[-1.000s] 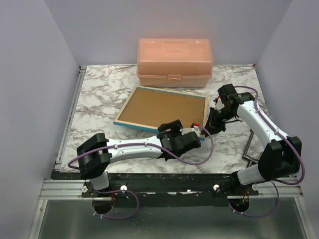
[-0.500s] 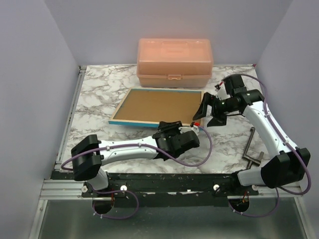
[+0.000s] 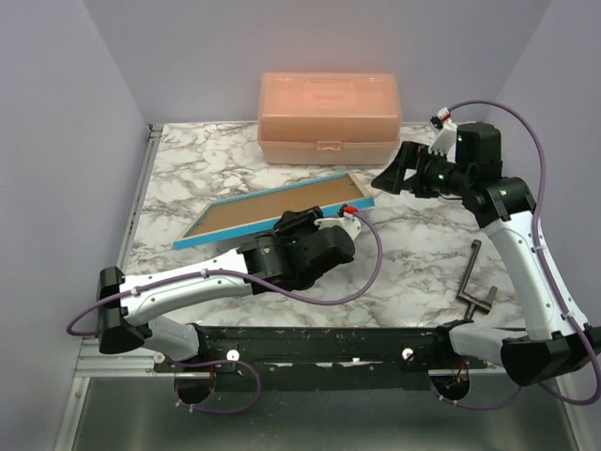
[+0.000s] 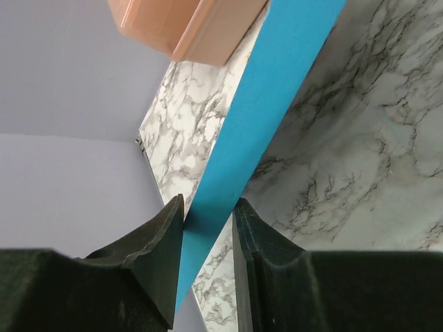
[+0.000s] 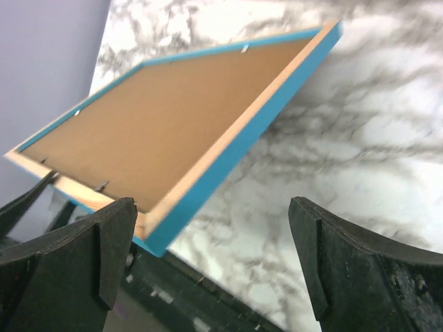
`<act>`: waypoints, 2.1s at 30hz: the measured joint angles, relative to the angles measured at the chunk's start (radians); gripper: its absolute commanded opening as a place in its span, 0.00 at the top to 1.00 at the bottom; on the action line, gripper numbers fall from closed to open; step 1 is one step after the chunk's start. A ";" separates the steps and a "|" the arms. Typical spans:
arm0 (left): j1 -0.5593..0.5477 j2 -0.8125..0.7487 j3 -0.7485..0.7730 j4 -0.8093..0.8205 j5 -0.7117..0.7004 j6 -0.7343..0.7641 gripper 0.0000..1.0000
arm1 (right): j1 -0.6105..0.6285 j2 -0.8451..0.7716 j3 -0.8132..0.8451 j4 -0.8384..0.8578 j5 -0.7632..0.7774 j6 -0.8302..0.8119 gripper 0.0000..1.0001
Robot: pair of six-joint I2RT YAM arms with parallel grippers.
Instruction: Put the photo into the frame
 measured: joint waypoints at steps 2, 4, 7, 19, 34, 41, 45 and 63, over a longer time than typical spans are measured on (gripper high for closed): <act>0.000 -0.038 0.006 -0.027 0.006 -0.008 1.00 | 0.000 -0.045 -0.024 0.070 0.032 -0.034 0.00; 0.000 -0.063 0.008 -0.050 0.014 -0.014 1.00 | 0.000 -0.124 -0.074 0.158 0.056 -0.069 0.00; 0.002 -0.079 0.016 -0.094 0.024 -0.026 1.00 | 0.000 -0.273 -0.183 0.318 0.056 -0.143 0.00; 0.004 -0.109 0.039 -0.193 0.098 -0.043 1.00 | 0.000 -0.562 -0.517 0.545 -0.319 -0.644 0.00; 0.004 -0.174 0.039 -0.193 0.191 -0.023 1.00 | 0.000 -0.322 -0.580 0.810 -0.648 -0.814 0.02; 0.004 -0.174 0.038 -0.192 0.212 -0.020 1.00 | 0.000 -0.215 -0.581 0.960 -0.725 -0.814 0.08; 0.004 -0.174 0.038 -0.192 0.214 -0.019 1.00 | 0.003 -0.150 -0.583 1.013 -0.782 -0.815 0.15; 0.004 -0.185 0.036 -0.190 0.220 -0.020 1.00 | 0.157 0.066 -0.586 1.176 -0.830 -0.842 0.41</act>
